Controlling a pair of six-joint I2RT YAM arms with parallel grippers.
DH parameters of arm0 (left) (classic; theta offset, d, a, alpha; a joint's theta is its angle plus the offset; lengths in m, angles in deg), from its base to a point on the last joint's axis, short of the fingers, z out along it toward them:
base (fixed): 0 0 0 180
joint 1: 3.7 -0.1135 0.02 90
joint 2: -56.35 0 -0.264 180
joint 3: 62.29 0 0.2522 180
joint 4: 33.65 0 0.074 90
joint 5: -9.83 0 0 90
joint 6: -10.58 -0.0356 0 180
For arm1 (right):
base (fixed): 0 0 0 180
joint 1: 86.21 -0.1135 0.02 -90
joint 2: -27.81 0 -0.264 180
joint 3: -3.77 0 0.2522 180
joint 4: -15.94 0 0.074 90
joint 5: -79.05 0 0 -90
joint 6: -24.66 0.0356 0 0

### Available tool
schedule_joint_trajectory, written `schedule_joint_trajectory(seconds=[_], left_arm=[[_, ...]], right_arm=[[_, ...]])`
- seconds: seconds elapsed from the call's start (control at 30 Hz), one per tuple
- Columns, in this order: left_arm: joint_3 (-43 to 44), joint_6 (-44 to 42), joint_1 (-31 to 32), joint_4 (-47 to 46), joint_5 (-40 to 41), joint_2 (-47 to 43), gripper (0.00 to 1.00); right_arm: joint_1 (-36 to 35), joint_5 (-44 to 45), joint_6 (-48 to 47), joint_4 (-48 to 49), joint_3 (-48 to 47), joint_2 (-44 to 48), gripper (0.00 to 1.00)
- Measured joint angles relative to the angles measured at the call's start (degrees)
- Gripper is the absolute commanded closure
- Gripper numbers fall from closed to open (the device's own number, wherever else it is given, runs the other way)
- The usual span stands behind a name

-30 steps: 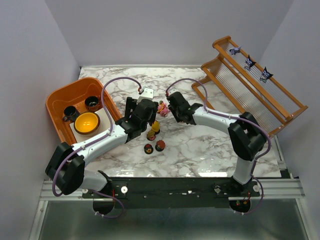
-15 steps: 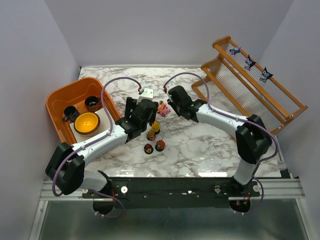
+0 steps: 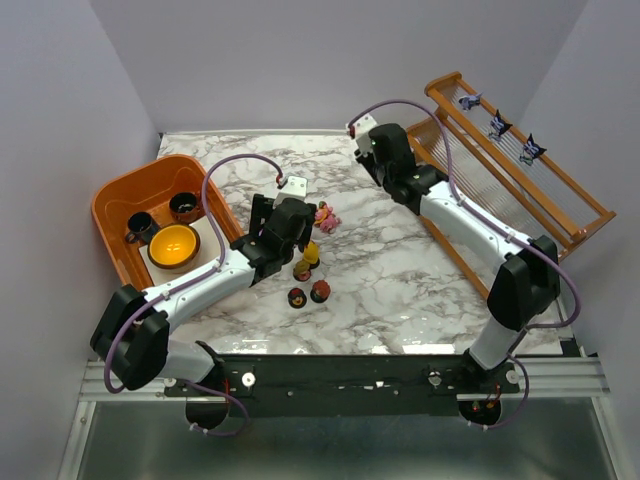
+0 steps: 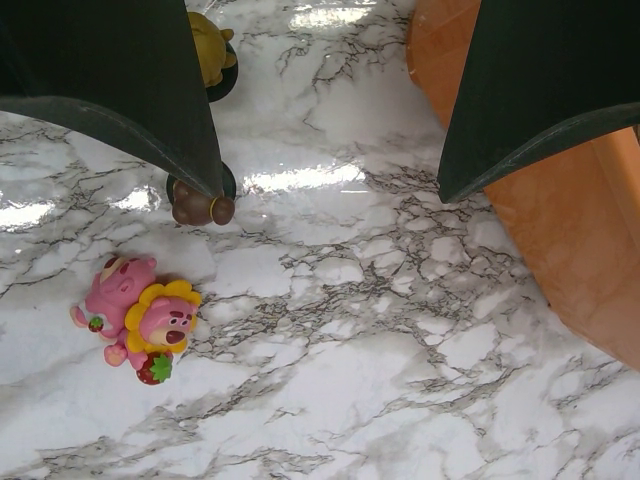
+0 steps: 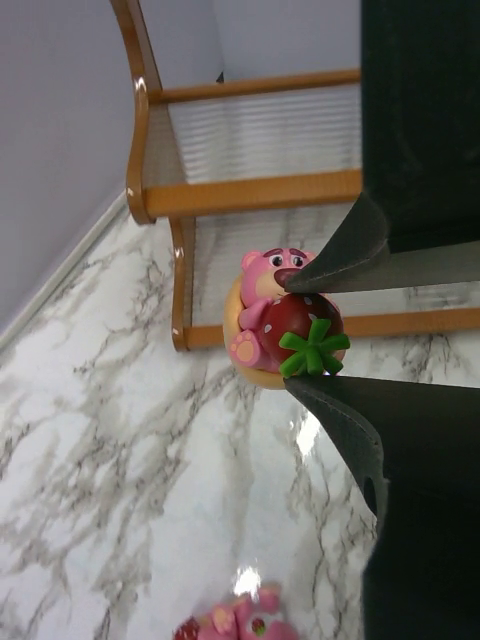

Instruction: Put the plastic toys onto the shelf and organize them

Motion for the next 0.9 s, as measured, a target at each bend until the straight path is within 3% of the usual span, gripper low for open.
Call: schedule_joint_trajectory(seconds=[0.43, 0.9], left_arm=[[-0.07, 0.00, 0.00, -0.07, 0.00, -0.07, 0.01], [-0.17, -0.04, 0.00, -0.09, -0.02, -0.61, 0.01]], right_arm=[[10.36, -2.03, -6.14, 1.14, -2.80, -0.61, 0.99], [14.91, -2.05, -11.78, 3.93, -5.05, -4.57, 0.99]])
